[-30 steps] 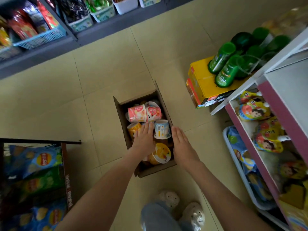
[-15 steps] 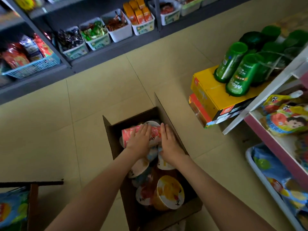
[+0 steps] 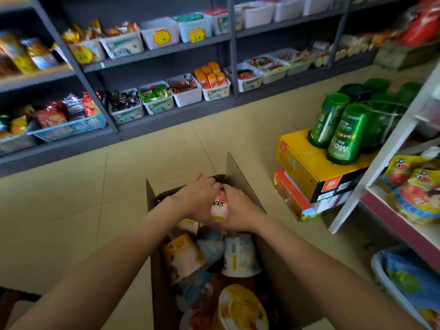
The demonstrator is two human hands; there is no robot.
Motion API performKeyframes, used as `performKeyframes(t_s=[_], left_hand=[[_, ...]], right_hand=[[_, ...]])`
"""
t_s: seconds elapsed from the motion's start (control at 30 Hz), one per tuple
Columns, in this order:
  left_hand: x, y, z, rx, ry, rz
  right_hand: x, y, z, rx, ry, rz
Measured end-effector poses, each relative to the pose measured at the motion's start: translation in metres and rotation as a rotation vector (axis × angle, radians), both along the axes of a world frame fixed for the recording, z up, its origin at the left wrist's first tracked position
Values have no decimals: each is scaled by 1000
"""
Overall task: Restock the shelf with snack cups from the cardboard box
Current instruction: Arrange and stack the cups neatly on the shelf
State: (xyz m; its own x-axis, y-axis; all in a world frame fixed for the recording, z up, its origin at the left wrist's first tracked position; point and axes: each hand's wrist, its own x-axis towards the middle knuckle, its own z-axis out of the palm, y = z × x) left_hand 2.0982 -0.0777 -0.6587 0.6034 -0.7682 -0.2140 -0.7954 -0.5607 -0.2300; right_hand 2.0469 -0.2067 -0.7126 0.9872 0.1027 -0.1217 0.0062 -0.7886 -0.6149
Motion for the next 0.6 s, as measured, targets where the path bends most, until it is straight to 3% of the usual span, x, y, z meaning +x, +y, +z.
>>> performKeyframes(t_s=[0.17, 0.3, 0.43, 0.6], left_hand=[[-7, -1, 73, -381, 296, 136], [-14, -28, 124, -838, 404, 240], [-26, -78, 158, -1020, 452, 89], [-46, -143, 193, -1141, 349, -108]], right_hand=[[-10, -24, 67, 46, -216, -24], [-20, -65, 119, 306, -262, -267], [-43, -110, 165, 390, -379, -441], [-81, -159, 215, 425, -423, -541]])
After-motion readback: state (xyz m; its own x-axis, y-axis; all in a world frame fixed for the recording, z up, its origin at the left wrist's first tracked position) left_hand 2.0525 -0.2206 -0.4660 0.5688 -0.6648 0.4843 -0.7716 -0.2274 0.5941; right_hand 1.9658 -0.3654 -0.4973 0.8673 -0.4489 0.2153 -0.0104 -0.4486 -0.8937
